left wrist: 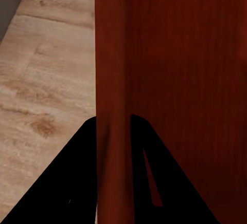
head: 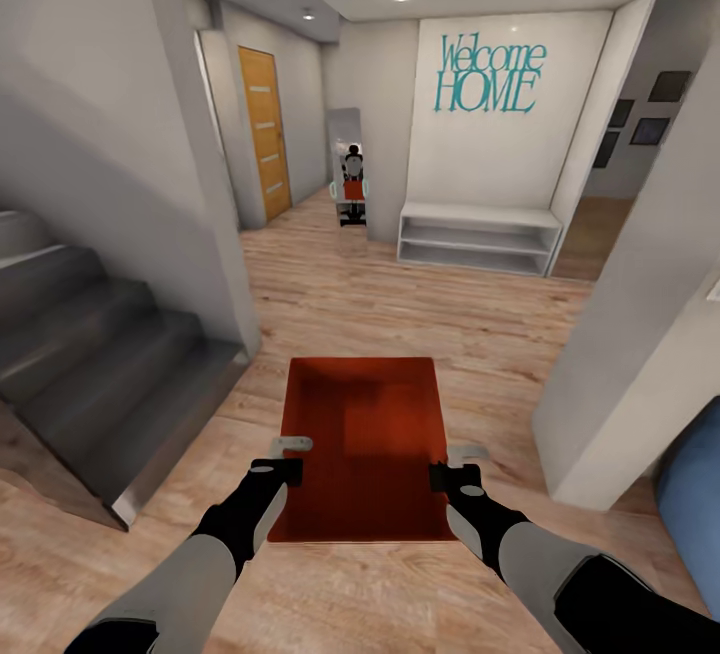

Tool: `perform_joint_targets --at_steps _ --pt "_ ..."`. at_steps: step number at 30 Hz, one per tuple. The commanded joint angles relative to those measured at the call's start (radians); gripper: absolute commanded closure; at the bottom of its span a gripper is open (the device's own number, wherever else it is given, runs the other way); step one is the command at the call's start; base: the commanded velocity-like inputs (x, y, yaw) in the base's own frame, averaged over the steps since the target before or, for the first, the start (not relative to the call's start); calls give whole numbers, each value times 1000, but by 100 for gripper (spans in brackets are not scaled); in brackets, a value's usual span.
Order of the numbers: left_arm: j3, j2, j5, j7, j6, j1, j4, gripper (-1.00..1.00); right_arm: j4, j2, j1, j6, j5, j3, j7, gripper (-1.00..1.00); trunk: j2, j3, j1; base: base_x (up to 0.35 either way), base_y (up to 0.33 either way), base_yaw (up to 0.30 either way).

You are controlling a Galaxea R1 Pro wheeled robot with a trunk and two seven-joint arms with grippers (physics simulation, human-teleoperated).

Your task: Move the two storage containers from the living room to the garage. In the garage, place one container on the floor and stack the other container on top of it (either order is fine).

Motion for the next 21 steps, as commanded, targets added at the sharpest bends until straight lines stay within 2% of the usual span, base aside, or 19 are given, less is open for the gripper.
perform_joint_targets --at_steps 1,21 --pt "-12 0 18 7 4 0 58 100 -3 0 -2 -11 8 -6 -5 100 -2 -2 1 321 0 0" --pt "-12 0 19 7 3 0 59 100 -3 -3 -2 -11 8 -7 -5 100 -2 -2 1 322 0 0"
